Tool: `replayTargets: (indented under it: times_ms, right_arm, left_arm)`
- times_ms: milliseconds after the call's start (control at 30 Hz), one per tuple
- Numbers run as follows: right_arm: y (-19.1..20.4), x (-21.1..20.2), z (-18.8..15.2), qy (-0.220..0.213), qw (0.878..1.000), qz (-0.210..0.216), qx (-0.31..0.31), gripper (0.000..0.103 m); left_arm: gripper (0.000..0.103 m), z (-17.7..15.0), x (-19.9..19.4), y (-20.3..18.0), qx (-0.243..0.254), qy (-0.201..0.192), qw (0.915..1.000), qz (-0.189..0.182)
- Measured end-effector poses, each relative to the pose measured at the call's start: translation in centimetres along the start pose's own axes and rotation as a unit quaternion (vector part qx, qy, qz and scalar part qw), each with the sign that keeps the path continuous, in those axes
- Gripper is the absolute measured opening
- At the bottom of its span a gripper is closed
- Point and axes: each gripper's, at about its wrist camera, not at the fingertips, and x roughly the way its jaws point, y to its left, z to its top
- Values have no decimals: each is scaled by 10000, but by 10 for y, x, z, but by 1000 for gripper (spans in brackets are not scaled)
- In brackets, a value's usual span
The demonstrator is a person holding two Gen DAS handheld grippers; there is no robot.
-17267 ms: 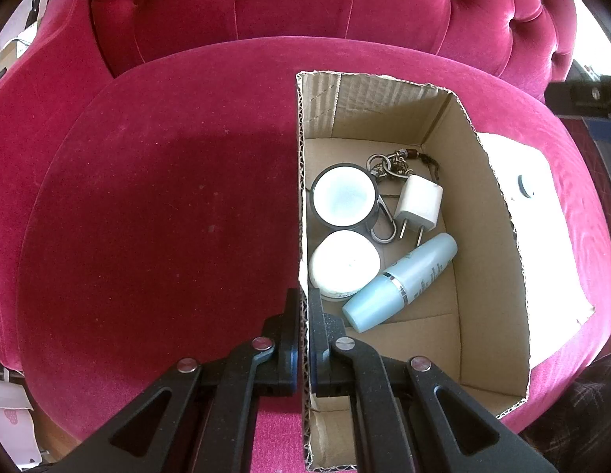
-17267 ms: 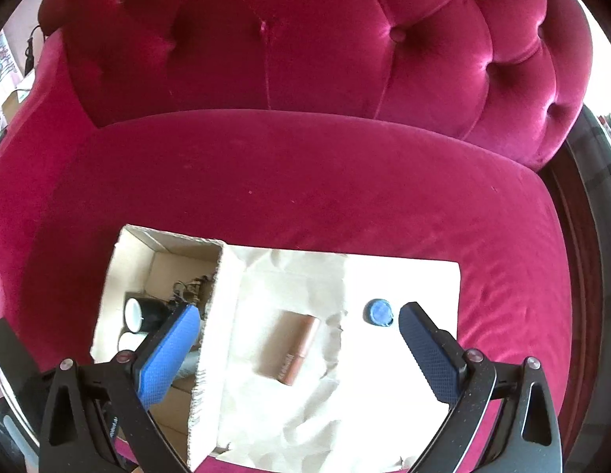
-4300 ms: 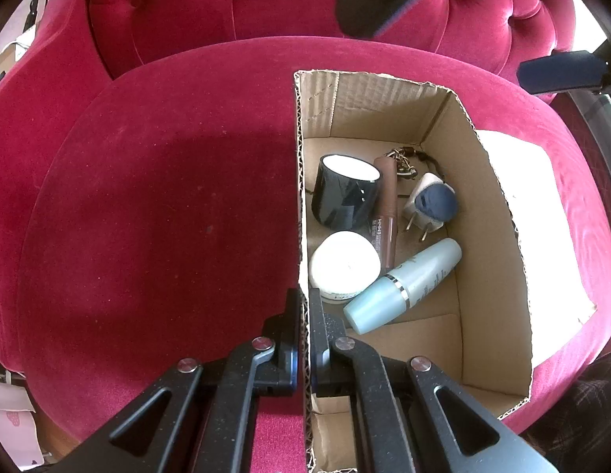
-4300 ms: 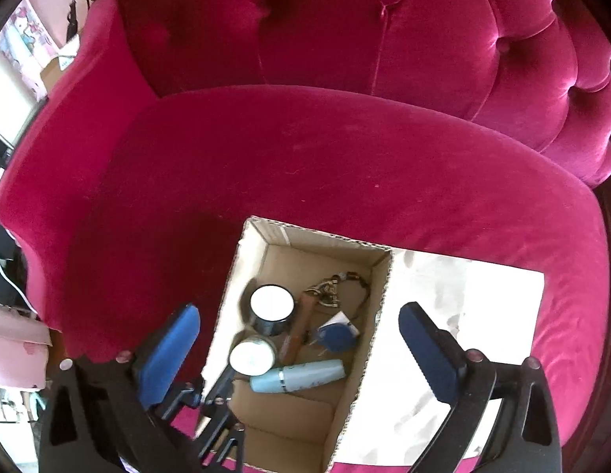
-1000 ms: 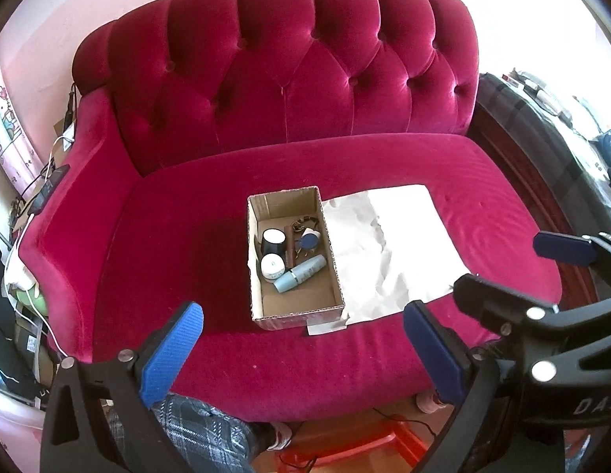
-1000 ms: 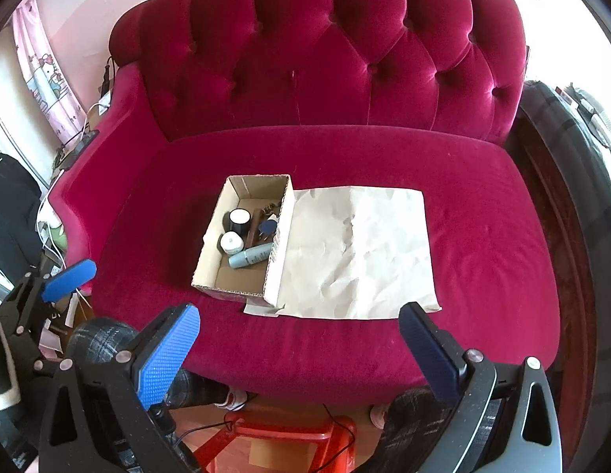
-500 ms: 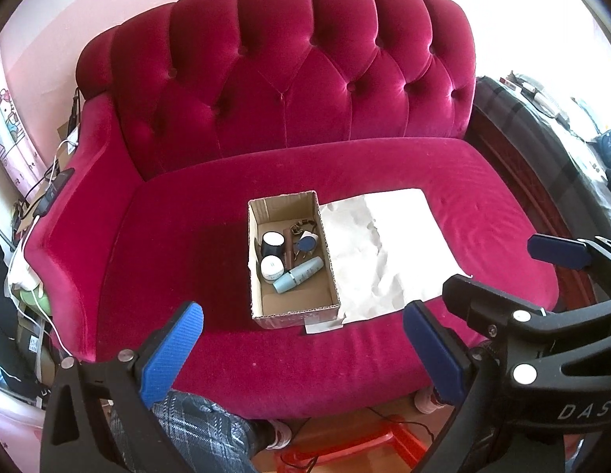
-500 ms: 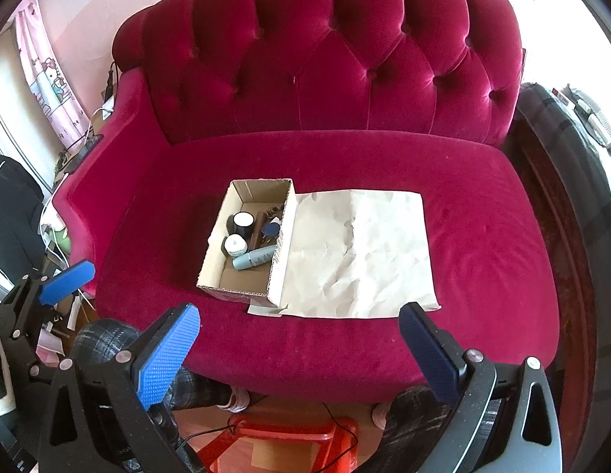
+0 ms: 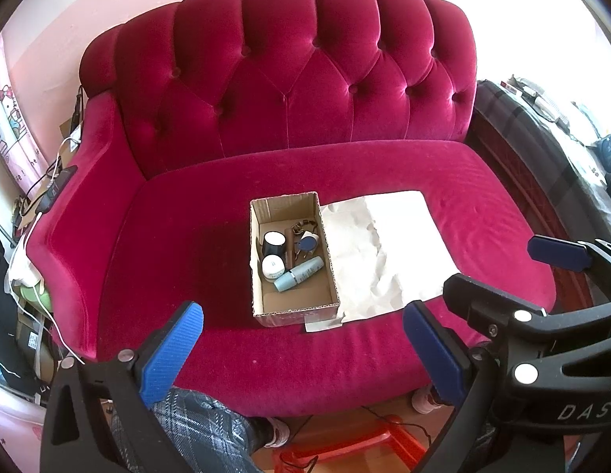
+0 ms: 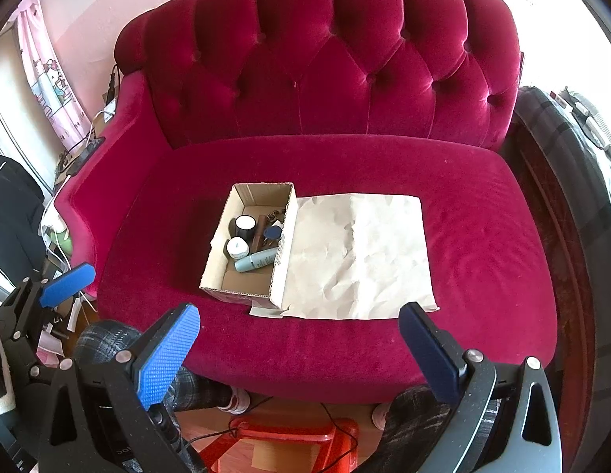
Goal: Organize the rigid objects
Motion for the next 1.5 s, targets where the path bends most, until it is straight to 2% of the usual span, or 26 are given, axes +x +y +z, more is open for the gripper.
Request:
replayTargets:
  times_ms: [1500]
  right_arm:
    - [4,-13,5,-114,9998,-110,-78,103]
  left_arm:
    - [103,2,-5,2,-57,-7,10000,-32]
